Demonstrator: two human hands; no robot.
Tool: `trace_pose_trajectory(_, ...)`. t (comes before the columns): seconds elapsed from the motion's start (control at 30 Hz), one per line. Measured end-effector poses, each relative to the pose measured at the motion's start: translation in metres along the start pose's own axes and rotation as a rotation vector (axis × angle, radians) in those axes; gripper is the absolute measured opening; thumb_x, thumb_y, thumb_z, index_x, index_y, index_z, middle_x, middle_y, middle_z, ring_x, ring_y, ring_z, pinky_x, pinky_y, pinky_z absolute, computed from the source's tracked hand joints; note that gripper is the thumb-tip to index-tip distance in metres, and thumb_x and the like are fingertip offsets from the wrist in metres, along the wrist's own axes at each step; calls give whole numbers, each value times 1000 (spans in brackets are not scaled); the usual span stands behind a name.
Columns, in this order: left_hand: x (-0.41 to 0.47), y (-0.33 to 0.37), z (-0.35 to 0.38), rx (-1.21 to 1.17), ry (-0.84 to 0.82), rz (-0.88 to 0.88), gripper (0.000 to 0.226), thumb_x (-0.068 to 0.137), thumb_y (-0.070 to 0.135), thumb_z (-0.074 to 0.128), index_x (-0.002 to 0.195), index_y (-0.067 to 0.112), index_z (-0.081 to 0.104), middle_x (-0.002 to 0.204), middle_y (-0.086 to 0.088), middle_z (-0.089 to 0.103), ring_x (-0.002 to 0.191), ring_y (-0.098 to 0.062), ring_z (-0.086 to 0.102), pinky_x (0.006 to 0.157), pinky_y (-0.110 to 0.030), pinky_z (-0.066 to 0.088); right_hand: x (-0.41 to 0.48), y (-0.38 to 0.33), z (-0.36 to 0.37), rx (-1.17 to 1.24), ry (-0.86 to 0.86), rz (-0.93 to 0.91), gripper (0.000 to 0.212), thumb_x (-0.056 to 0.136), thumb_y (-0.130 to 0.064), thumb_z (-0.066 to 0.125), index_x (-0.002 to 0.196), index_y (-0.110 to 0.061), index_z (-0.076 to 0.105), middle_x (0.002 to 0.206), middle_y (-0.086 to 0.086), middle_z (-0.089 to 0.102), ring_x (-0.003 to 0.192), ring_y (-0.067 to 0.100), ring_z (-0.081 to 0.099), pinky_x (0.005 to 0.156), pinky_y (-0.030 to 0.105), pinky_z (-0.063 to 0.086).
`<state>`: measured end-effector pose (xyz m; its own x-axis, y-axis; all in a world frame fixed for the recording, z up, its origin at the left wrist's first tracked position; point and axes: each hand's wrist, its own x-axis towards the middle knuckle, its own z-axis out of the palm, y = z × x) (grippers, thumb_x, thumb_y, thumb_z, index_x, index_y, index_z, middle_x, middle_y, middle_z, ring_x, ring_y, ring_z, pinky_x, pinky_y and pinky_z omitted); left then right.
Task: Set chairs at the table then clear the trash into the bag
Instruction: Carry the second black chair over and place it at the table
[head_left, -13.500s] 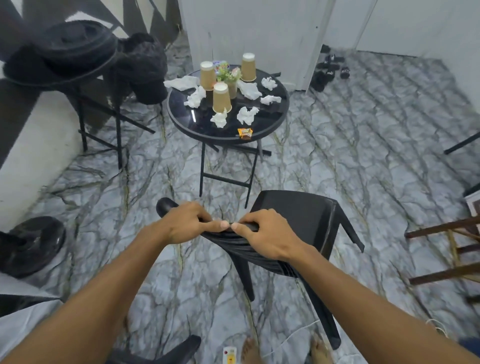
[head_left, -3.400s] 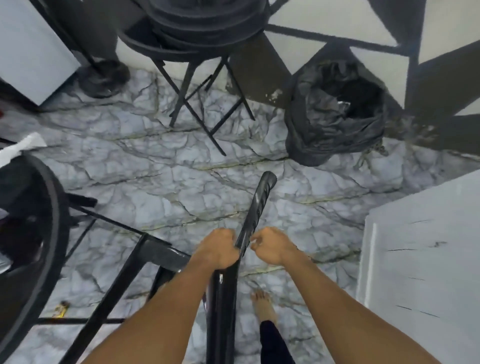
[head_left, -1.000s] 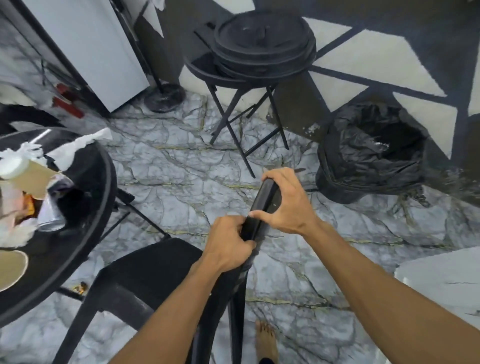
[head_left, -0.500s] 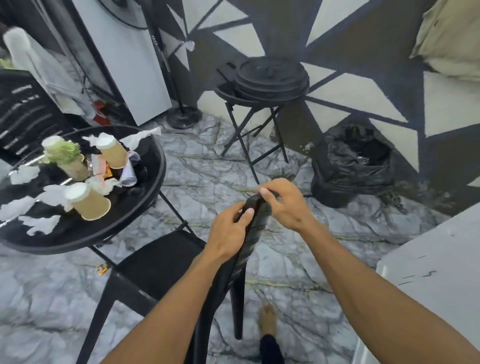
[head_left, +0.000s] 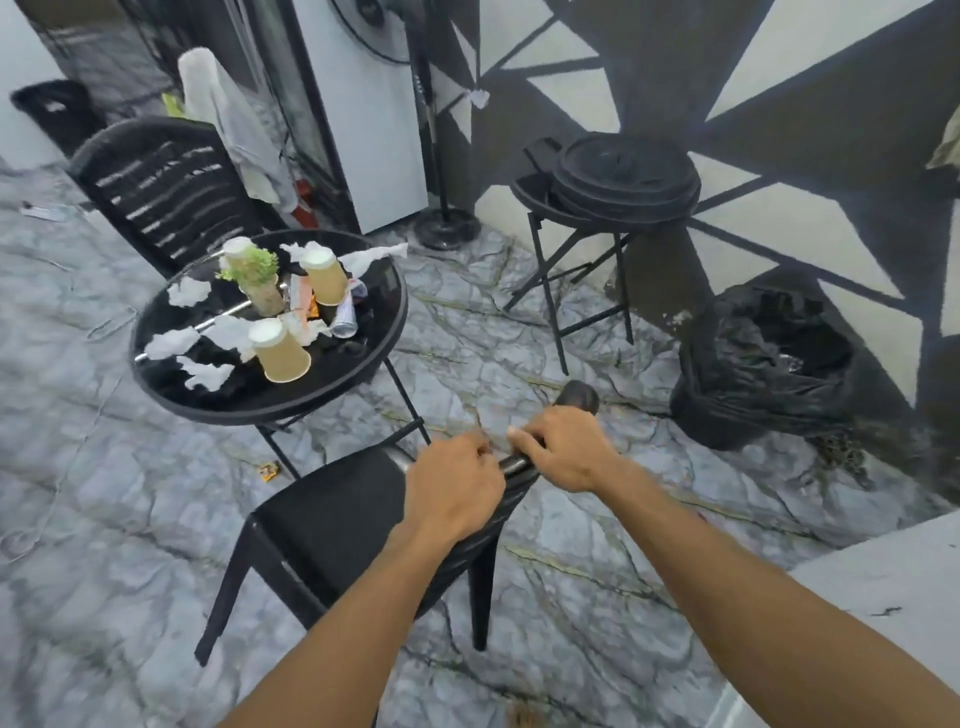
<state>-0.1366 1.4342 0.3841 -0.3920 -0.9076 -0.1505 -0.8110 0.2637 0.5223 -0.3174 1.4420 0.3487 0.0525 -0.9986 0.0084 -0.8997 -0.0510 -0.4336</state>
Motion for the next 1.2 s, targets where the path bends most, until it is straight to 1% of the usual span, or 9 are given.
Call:
trace_pose_trajectory(0.13, -25, -13, 0, 190, 72, 97, 48, 105, 46, 32, 79, 20, 62, 75, -1, 63, 71, -24, 57, 64, -35, 34, 6, -21, 11, -41, -87, -140, 60, 102, -51, 33, 51, -20, 40, 49, 4, 46, 48, 21, 42, 53, 41, 33)
trace_pose_trajectory(0.27, -31, -53, -11, 173, 99, 215, 58, 104, 51, 34, 59, 17, 43, 53, 1, 48, 56, -20, 47, 55, -39, 38, 15, -7, 8, 69, -207, -219, 74, 96, -68, 28, 58, -7, 42, 52, 5, 38, 48, 17, 30, 54, 36, 27)
trace_pose_trajectory(0.37, -36, -70, -16, 161, 147, 244, 58, 104, 52, 36, 54, 21, 34, 49, 1, 41, 52, -17, 43, 55, -42, 40, 13, -14, 11, 90, -236, -358, 71, 92, -74, 27, 54, -17, 46, 50, 3, 41, 46, 17, 29, 52, 32, 24)
trace_pose_trajectory(0.53, -67, -111, -35, 108, 257, 67, 55, 102, 43, 40, 54, 17, 35, 47, 0, 40, 49, -18, 44, 56, -37, 41, 26, -37, 23, 81, -314, -461, 81, 87, -84, 25, 55, -15, 54, 51, 11, 46, 47, 23, 36, 54, 43, 35)
trace_pose_trajectory(0.67, -81, -84, -27, 259, 128, -185, 53, 105, 49, 26, 64, 22, 49, 75, -3, 63, 79, -29, 60, 77, -45, 49, 34, -65, 35, 6, -308, -589, 90, 79, -91, 23, 55, -10, 51, 47, 8, 47, 46, 25, 42, 51, 36, 36)
trace_pose_trajectory(0.73, -83, -70, -17, 248, 104, -180, 56, 105, 51, 19, 72, 22, 55, 84, -6, 67, 86, -32, 60, 82, -49, 49, 40, -73, 36, -10, -301, -635, 91, 77, -93, 24, 54, -9, 51, 46, 7, 46, 46, 25, 41, 51, 37, 35)
trace_pose_trajectory(0.9, -91, -53, 14, 105, 110, -111, 61, 101, 64, 29, 58, 21, 39, 57, 0, 51, 61, -27, 52, 67, -45, 49, 53, -40, 25, -106, -318, -612, 90, 75, -95, 22, 58, -19, 68, 50, 4, 55, 47, 20, 41, 50, 33, 31)
trace_pose_trajectory(1.0, -93, -31, 44, 101, 137, -65, 57, 99, 67, 27, 63, 25, 37, 57, 2, 49, 57, -25, 52, 63, -42, 49, 39, -16, 24, -57, -281, -588, 69, 91, -79, 33, 47, -30, 55, 46, 4, 51, 44, 23, 39, 49, 40, 35)
trace_pose_trajectory(1.2, -106, -75, 45, 157, 222, 63, 58, 97, 68, 29, 60, 24, 38, 48, 4, 41, 49, -19, 49, 50, -38, 37, 14, -20, 38, -102, -241, -607, 82, 86, -85, 28, 61, -17, 65, 52, 4, 55, 51, 21, 47, 57, 43, 42)
